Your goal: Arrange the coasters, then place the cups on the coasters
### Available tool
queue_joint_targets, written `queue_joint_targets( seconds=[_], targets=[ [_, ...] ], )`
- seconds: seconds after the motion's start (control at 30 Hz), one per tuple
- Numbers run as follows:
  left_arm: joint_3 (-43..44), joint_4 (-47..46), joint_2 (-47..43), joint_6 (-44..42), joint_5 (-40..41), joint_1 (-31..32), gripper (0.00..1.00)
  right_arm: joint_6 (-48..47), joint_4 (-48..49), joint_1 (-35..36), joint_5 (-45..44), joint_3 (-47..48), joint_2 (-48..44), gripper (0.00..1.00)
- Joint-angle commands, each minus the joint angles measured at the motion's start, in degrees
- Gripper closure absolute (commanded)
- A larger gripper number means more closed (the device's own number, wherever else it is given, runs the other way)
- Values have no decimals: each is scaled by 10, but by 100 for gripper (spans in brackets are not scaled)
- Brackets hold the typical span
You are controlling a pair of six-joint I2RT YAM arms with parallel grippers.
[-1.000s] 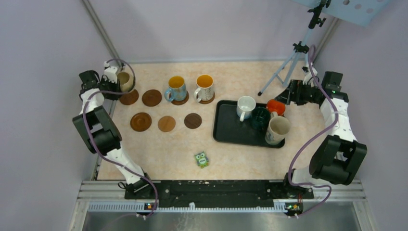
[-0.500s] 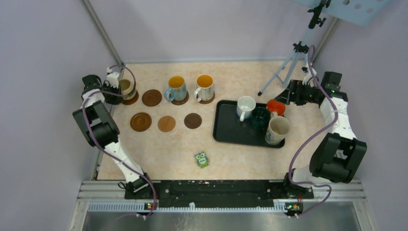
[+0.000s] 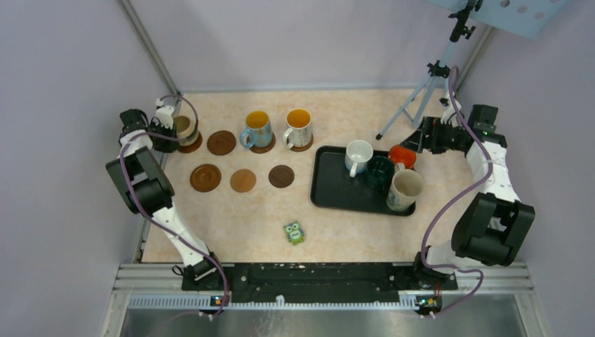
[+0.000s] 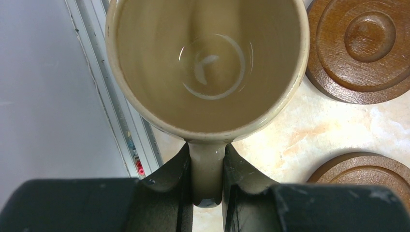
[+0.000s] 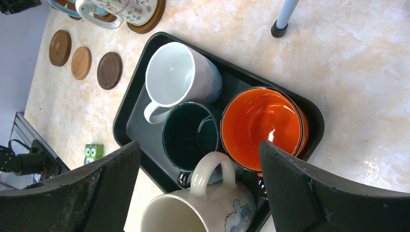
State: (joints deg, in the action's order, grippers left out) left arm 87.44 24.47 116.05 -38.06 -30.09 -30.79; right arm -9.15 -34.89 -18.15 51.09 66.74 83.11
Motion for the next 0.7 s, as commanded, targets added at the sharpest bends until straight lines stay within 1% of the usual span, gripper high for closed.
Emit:
queue_joint_targets(
  seconds=[0.0, 0.1, 0.3, 0.43, 0.53, 0.67],
  targets=[
    [29, -34, -7, -17, -26, -5, 98, -1, 22, 4, 16, -3, 1, 9],
    [31, -30, -6, -20, -25, -5, 96, -1, 22, 4, 16, -2, 1, 9],
    [30, -23, -4, -21, -21, -6, 84, -1, 21, 4, 17, -3, 1, 9],
    [29, -18, -2, -26, -17, -6, 79, -1, 21, 4, 17, -2, 0, 9],
    [29, -14, -3, -28, -14, -7, 70, -1, 21, 4, 16, -2, 0, 9],
    [31, -11, -7, -27, -11, -7, 54, -1, 20, 4, 16, -2, 0, 9]
  ],
)
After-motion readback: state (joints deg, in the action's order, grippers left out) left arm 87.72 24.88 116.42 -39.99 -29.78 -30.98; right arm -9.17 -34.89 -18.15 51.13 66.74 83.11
